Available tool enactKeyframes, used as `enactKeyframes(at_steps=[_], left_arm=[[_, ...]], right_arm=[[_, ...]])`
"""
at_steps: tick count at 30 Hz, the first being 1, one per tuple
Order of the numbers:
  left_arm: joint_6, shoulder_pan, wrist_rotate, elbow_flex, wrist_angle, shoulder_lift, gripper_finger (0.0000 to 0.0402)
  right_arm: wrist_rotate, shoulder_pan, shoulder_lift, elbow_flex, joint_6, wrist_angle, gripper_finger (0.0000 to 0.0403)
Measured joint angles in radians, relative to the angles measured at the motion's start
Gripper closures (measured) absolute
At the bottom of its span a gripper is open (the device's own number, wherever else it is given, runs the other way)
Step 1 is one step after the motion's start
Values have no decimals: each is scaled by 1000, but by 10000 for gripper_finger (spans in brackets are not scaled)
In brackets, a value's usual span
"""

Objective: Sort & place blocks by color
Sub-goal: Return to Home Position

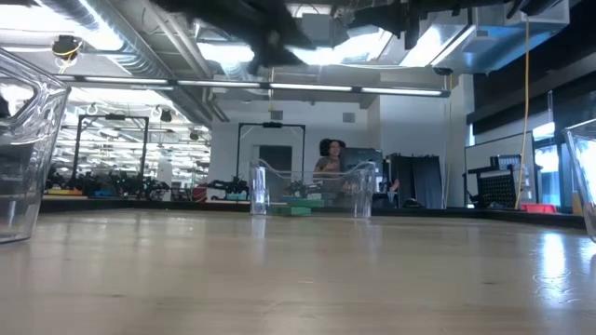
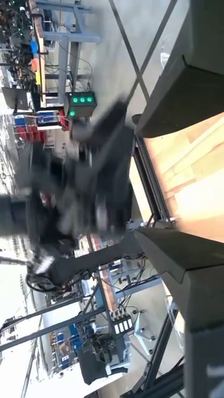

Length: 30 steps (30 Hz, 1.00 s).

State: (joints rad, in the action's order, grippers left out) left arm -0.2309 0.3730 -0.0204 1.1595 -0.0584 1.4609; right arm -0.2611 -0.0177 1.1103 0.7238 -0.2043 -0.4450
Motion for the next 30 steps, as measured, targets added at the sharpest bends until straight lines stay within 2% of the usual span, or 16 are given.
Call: enactKeyframes(at_steps=[6, 9, 15, 19, 23, 30], left_arm=[[-36, -117, -54, -354, -462, -246, 229], [-55, -163, -55, -468, -578, -351, 229], [-69, -240, 23, -589, -578, -507, 229], [-179, -283, 66, -616, -578, -566, 229], [-217, -330, 64, -620, -579, -595, 229], [-125, -363, 107, -620, -578, -598, 229]], right_arm=[[1, 1, 0, 0, -59, 0, 150], [39, 1, 0, 0, -79, -2, 150], [198, 1, 0, 0, -82, 2, 150], [293, 1, 0, 0, -79, 22, 150], [346, 1, 0, 0, -80, 47, 150], [362, 1, -1, 0, -112, 52, 150]])
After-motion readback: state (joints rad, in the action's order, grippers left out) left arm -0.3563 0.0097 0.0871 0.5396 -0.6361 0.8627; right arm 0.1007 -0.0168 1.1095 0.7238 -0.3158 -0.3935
